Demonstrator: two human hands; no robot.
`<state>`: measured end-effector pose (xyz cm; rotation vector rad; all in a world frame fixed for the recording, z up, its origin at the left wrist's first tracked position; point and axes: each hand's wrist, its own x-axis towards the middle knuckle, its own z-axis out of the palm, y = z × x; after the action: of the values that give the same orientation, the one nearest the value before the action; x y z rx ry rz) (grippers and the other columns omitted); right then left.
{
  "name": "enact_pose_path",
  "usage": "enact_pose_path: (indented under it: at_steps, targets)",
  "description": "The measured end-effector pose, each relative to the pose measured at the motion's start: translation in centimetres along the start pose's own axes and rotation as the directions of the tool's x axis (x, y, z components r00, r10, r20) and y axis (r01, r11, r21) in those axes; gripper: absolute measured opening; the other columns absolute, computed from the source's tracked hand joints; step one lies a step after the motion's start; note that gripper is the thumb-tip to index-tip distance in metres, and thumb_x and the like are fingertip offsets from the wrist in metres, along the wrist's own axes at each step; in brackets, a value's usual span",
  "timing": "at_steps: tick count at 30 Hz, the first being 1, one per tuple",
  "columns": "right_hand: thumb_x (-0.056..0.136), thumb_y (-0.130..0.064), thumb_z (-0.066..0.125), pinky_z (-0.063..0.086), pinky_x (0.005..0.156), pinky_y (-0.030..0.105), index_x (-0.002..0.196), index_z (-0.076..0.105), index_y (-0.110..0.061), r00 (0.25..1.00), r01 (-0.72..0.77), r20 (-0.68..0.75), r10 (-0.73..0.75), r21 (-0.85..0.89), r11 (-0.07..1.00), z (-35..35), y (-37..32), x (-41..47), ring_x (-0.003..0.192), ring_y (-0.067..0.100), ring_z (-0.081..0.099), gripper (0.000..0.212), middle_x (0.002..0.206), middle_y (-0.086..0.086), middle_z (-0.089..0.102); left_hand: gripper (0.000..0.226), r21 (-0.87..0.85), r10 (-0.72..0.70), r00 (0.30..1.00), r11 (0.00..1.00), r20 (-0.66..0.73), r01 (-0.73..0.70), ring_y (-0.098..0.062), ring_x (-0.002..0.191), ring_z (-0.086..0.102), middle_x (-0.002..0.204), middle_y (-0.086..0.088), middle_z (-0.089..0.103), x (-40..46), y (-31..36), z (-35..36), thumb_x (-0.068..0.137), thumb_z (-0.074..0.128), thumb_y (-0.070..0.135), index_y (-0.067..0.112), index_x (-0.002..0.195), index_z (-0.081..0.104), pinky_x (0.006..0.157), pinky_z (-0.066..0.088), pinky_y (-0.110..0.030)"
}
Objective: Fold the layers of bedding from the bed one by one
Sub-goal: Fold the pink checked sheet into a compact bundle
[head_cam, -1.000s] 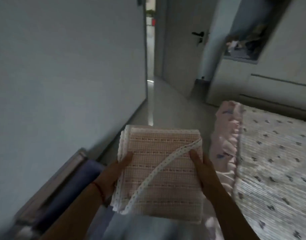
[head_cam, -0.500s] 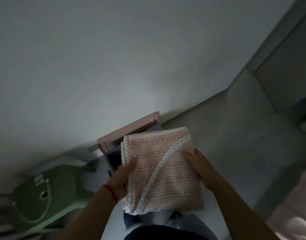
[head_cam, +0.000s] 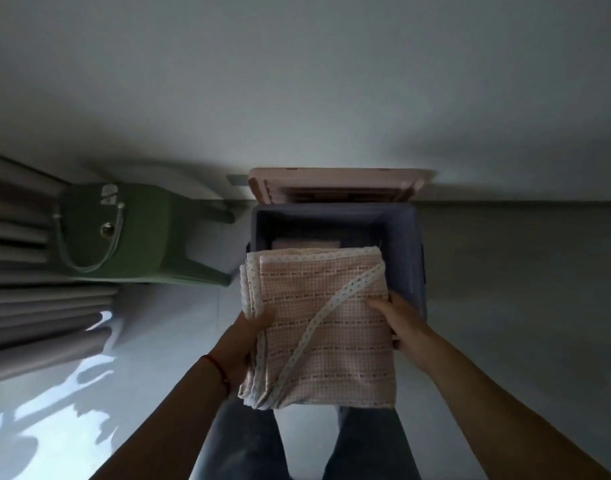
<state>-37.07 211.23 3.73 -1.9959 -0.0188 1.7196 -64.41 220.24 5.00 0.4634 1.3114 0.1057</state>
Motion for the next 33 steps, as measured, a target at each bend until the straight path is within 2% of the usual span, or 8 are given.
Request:
enact_pose_path:
  at_steps: [4, 7, 13, 17, 20, 24, 30, 33]
  targets:
    - [0.091, -0.042, 0.070, 0.057, 0.085, 0.038, 0.129, 0.062, -0.028, 1.000, 0.000, -0.029, 0.000, -0.007, 1.000, -0.1, 0.3, 10.9, 0.101, 0.020, 0.071, 0.041, 0.115, -0.001, 0.073, 0.039, 0.074, 0.017, 0.996, 0.997, -0.086, -0.011, -0.032, 0.110, 0.069, 0.120, -0.008, 0.072, 10.5, -1.3, 0.1, 0.095, 0.065, 0.038, 0.022, 0.130, 0.060, 0.096, 0.055, -0.054]
    - [0.095, -0.038, 0.068, 0.051, 0.074, 0.035, 0.132, 0.061, -0.026, 0.999, -0.020, -0.040, 0.021, 0.029, 0.999, 0.5, 2.0, 20.1, 0.103, 0.019, 0.068, 0.040, 0.118, -0.001, 0.071, 0.030, 0.171, 0.088, 0.961, 0.984, -0.262, -0.044, -0.026, 0.101, 0.069, 0.109, -0.002, 0.072, 19.7, -3.1, -0.3, 0.094, 0.063, 0.047, 0.025, 0.115, 0.064, 0.091, 0.056, -0.046]
    - [0.094, -0.038, 0.070, 0.054, 0.080, 0.038, 0.131, 0.064, -0.028, 0.998, -0.020, -0.053, 0.023, 0.064, 0.998, 1.6, 6.1, 35.7, 0.103, 0.020, 0.071, 0.039, 0.116, -0.001, 0.074, 0.037, 0.357, 0.243, 0.883, 0.930, -0.402, -0.093, -0.024, 0.098, 0.067, 0.109, -0.004, 0.069, 35.0, -6.2, -2.3, 0.098, 0.059, 0.042, 0.016, 0.124, 0.061, 0.077, 0.055, -0.032]
    - [0.094, -0.031, 0.070, 0.056, 0.087, 0.040, 0.130, 0.065, -0.027, 0.999, 0.003, -0.034, 0.001, 0.099, 0.995, 3.0, 9.0, 44.4, 0.103, 0.020, 0.071, 0.036, 0.117, 0.001, 0.074, 0.040, 0.474, 0.337, 0.826, 0.875, -0.451, -0.099, -0.025, 0.105, 0.064, 0.114, -0.002, 0.066, 42.6, -8.5, -3.8, 0.100, 0.054, 0.042, 0.018, 0.132, 0.060, 0.089, 0.052, -0.036]
    - [0.096, -0.032, 0.066, 0.053, 0.094, 0.042, 0.135, 0.059, -0.027, 1.000, 0.018, -0.013, -0.016, 0.123, 0.992, 4.2, 10.7, 47.3, 0.108, 0.018, 0.068, 0.040, 0.122, -0.002, 0.070, 0.050, 0.465, 0.377, 0.824, 0.870, -0.423, -0.160, -0.015, 0.114, 0.058, 0.130, 0.007, 0.059, 45.4, -10.0, -5.1, 0.102, 0.050, 0.045, 0.024, 0.147, 0.047, 0.100, 0.046, -0.032]
    - [0.097, -0.040, 0.064, 0.051, 0.100, 0.044, 0.145, 0.046, -0.029, 0.999, 0.043, -0.014, -0.042, 0.075, 0.996, 5.5, 12.0, 49.5, 0.114, 0.017, 0.062, 0.052, 0.135, -0.002, 0.061, 0.060, 0.451, 0.352, 0.841, 0.880, -0.411, -0.148, -0.017, 0.132, 0.049, 0.149, 0.004, 0.047, 48.6, -12.0, -7.1, 0.103, 0.049, 0.047, 0.026, 0.156, 0.032, 0.115, 0.038, -0.039]
    - [0.097, -0.042, 0.063, 0.048, 0.106, 0.049, 0.147, 0.042, -0.034, 0.997, 0.082, -0.010, -0.082, -0.059, 0.995, 5.3, 11.3, 48.2, 0.121, 0.018, 0.059, 0.055, 0.138, -0.005, 0.058, 0.056, 0.499, 0.415, 0.813, 0.847, -0.409, -0.181, -0.015, 0.130, 0.051, 0.146, 0.004, 0.051, 47.0, -11.8, -6.9, 0.104, 0.052, 0.036, 0.023, 0.155, 0.033, 0.114, 0.039, -0.036]
    - [0.100, -0.040, 0.060, 0.045, 0.105, 0.039, 0.153, 0.034, -0.031, 0.994, 0.111, 0.005, -0.113, -0.231, 0.967, 5.1, 10.5, 47.1, 0.128, 0.020, 0.054, 0.060, 0.146, -0.002, 0.052, 0.064, 0.624, 0.441, 0.805, 0.773, -0.397, -0.116, -0.025, 0.133, 0.049, 0.150, -0.006, 0.047, 45.8, -11.2, -5.9, 0.102, 0.053, 0.020, 0.019, 0.158, 0.022, 0.108, 0.036, -0.029]
